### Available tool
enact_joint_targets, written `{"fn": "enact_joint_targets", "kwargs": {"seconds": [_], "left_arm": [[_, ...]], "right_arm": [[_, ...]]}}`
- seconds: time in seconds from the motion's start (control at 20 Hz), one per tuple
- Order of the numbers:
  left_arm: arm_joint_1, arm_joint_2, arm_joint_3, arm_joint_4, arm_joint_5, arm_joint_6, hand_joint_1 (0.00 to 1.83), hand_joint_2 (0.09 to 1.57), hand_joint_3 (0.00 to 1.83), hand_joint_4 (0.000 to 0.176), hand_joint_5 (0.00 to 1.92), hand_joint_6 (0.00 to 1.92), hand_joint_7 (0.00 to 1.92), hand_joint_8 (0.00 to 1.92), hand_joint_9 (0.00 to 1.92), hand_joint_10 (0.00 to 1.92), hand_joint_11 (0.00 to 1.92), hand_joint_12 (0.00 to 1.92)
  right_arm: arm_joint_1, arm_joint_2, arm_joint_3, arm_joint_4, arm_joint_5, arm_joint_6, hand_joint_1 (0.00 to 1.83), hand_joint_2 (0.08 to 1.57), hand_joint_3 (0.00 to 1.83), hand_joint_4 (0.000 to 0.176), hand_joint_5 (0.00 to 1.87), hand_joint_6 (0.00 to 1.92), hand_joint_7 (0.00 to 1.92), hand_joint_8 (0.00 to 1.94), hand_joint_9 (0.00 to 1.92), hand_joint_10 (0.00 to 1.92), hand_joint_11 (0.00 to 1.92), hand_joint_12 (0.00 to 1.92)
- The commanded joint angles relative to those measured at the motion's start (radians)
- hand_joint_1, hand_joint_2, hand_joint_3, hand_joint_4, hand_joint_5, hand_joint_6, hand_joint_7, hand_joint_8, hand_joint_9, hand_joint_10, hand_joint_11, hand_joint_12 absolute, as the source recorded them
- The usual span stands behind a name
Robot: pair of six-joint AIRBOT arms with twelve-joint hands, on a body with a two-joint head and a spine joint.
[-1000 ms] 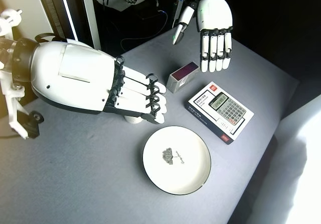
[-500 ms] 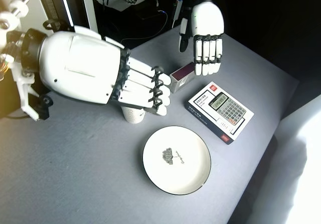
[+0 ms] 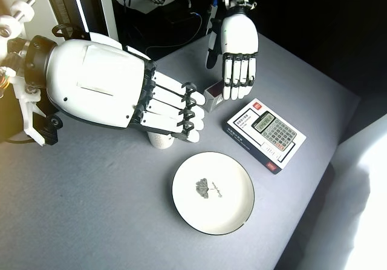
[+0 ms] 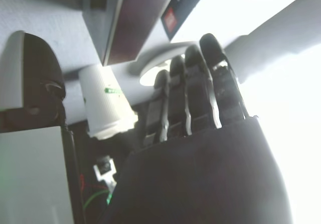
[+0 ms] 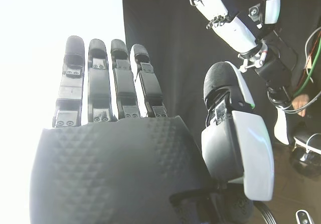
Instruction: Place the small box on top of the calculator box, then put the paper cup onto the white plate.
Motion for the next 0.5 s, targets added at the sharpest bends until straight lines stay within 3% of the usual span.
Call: {"fn": "enact_joint_targets", "kwargs": {"seconds": [0.0, 0.35, 0.45], "left_arm": [[0.000, 0.000, 0.007, 0.011, -0.095, 0.007, 1.04, 0.98, 0.00, 0.000, 0.16, 0.00, 0.24, 0.01, 0.25, 0.01, 0.00, 0.79], [0.010, -0.041, 0.050, 0.010, -0.101, 0.023, 1.10, 1.03, 0.00, 0.000, 0.25, 0.01, 0.31, 0.01, 0.31, 0.01, 0.00, 0.81], [0.013, -0.047, 0.056, 0.010, -0.101, 0.023, 1.13, 1.13, 0.03, 0.000, 0.26, 0.01, 0.32, 0.01, 0.32, 0.01, 0.00, 0.77]], "right_arm": [[0.013, 0.012, 0.002, 0.024, 0.092, -0.002, 0.00, 1.30, 0.00, 0.000, 0.14, 0.00, 0.18, 0.00, 0.17, 0.01, 0.00, 0.55], [0.010, 0.012, 0.002, 0.024, 0.082, -0.025, 0.00, 1.30, 0.00, 0.000, 0.13, 0.01, 0.16, 0.01, 0.15, 0.01, 0.00, 0.48], [0.010, 0.012, 0.002, 0.024, 0.075, -0.026, 0.00, 1.31, 0.00, 0.000, 0.14, 0.00, 0.18, 0.01, 0.16, 0.01, 0.00, 0.54]]}}
